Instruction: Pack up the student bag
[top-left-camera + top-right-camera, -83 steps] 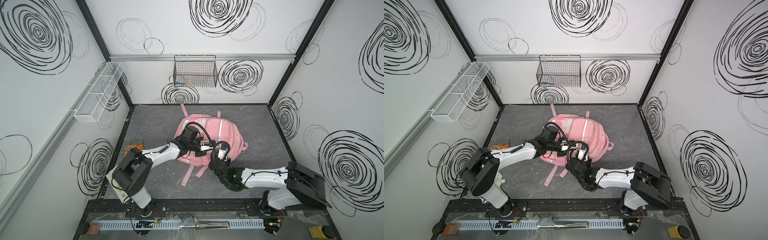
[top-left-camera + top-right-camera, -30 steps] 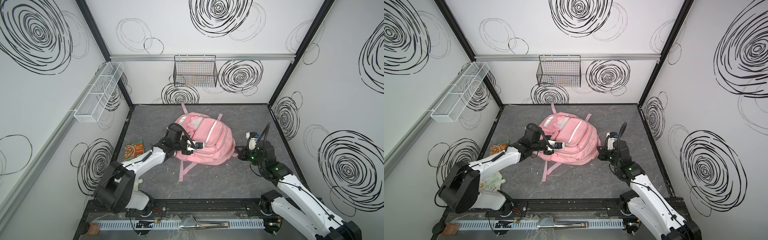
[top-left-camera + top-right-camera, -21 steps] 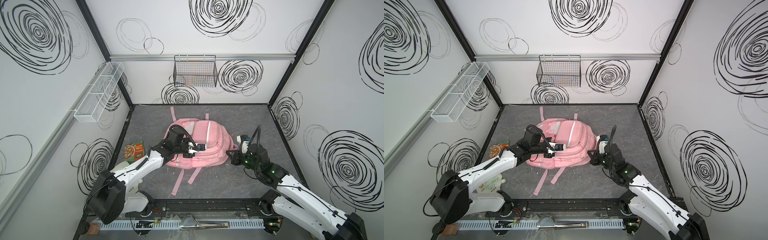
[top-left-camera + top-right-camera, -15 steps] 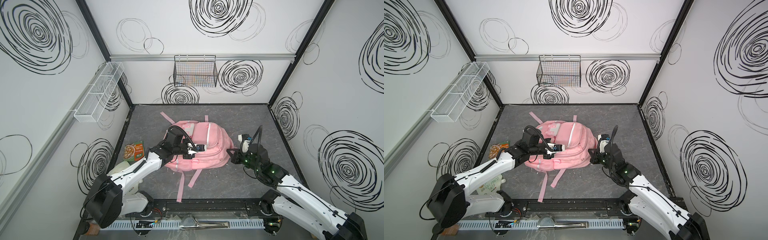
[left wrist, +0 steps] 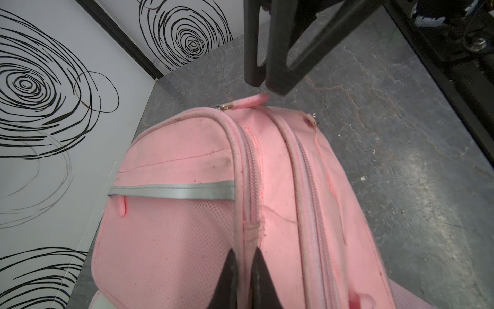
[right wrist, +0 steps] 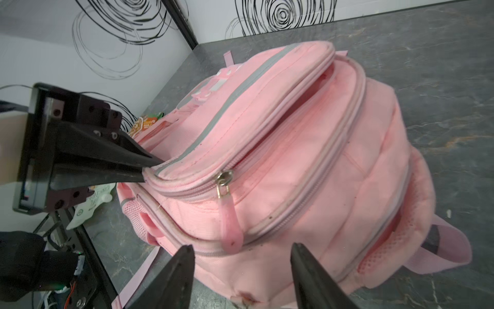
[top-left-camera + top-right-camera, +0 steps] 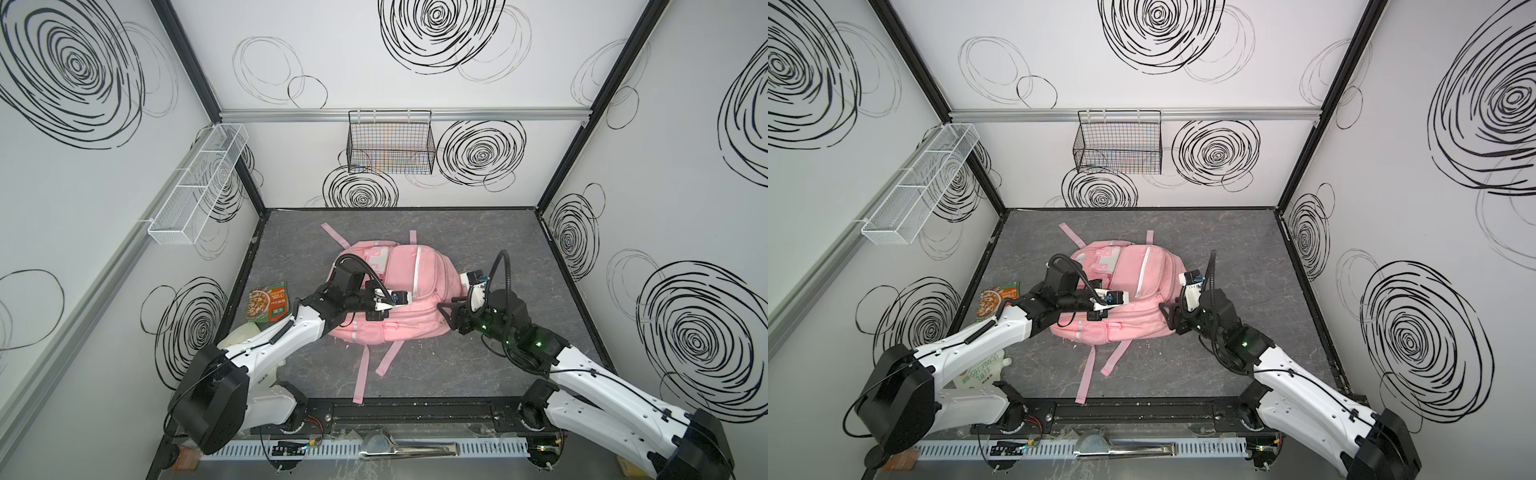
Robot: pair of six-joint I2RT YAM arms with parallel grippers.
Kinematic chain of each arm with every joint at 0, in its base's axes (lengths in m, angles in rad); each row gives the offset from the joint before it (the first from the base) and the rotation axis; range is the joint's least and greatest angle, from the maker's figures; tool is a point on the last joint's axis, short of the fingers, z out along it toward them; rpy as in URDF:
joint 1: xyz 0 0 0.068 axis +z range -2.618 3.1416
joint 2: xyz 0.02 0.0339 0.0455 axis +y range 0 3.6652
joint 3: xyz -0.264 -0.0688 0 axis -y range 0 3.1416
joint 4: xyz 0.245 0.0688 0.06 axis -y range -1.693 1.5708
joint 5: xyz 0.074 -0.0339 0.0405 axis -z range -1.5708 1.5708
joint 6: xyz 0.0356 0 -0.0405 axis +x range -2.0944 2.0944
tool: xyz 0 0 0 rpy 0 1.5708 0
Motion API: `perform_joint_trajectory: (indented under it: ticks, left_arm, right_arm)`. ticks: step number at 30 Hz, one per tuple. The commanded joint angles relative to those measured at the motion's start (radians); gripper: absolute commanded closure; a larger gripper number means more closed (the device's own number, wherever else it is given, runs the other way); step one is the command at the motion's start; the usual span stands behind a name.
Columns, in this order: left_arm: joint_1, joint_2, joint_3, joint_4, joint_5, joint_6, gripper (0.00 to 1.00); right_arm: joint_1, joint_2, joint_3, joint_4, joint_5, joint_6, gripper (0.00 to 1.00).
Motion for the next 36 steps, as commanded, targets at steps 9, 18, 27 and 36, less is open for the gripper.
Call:
perform_joint_trajectory:
  ticks: [9,18,27,36]
  left_arm:
    - [0.023,-0.003,0.019,0.125,0.069,0.002,0.96]
    - [0.039,-0.030,0.015,0.128,0.053,0.006,0.93]
    - [-0.083,-0.050,0.029,0.042,-0.094,0.037,0.51]
    - [-0.163,0.031,0.095,0.114,-0.149,-0.197,0.46]
  right_arm:
    - [0.012,0.149,0.088,0.099,0.135,-0.249,0.44]
    - [0.012,0.137,0.071,0.090,0.089,-0.251,0.90]
    - [0.051,0.098,0.084,0.106,0.014,-0.173,1.00]
    - [0.122,0.065,0.080,0.124,0.025,-0.093,1.00]
